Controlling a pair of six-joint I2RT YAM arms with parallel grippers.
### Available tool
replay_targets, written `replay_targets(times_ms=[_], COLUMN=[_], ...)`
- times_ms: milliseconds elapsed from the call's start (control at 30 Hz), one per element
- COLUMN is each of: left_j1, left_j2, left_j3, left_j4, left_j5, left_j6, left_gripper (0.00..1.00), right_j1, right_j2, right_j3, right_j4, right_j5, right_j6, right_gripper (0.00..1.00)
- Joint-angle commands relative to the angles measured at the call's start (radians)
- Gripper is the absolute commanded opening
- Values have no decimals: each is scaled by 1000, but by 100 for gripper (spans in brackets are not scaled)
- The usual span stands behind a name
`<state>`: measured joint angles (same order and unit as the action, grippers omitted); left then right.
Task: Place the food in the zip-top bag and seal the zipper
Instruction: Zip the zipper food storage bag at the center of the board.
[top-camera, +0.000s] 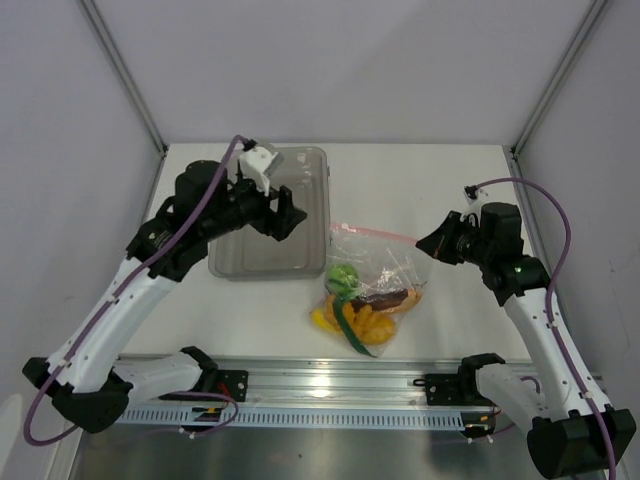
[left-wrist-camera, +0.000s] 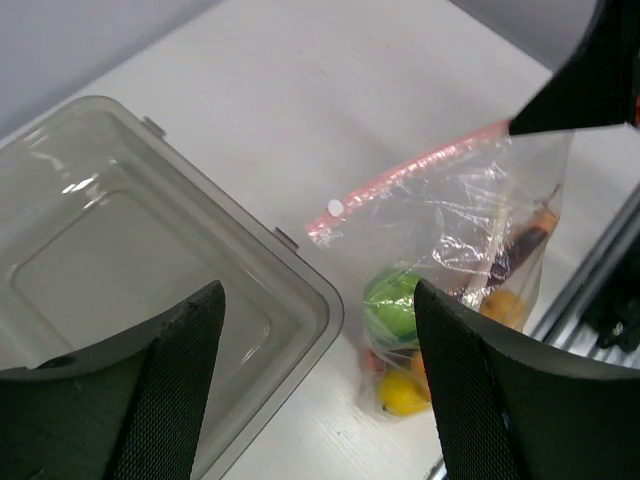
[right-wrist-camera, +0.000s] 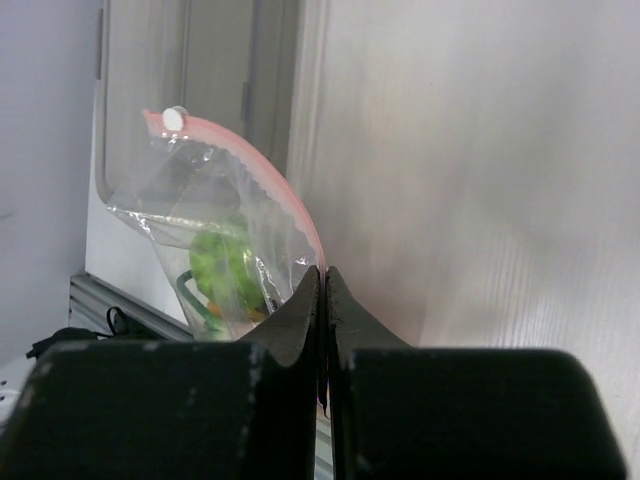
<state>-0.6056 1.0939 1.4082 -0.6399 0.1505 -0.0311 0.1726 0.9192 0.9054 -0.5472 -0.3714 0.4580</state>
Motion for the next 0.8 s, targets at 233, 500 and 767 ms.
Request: replay_targets(times_ms=[233, 500, 767], left_j1=[105, 112, 113], left_j2=[254, 583, 606], left_j3=[124, 362, 230], left_j4=[115, -158, -107], left_j5=[634, 801, 736], left_j6=[233, 290, 183], left_gripper=[79, 70, 73], right_j1=[-1, -2, -1], right_j2=[-59, -71, -71], right_j3=[0, -2, -5], right_j4=[64, 84, 85], right_j5=[-201, -230, -233], right_j6=[-47, -45, -55], right_gripper=[0, 0, 0])
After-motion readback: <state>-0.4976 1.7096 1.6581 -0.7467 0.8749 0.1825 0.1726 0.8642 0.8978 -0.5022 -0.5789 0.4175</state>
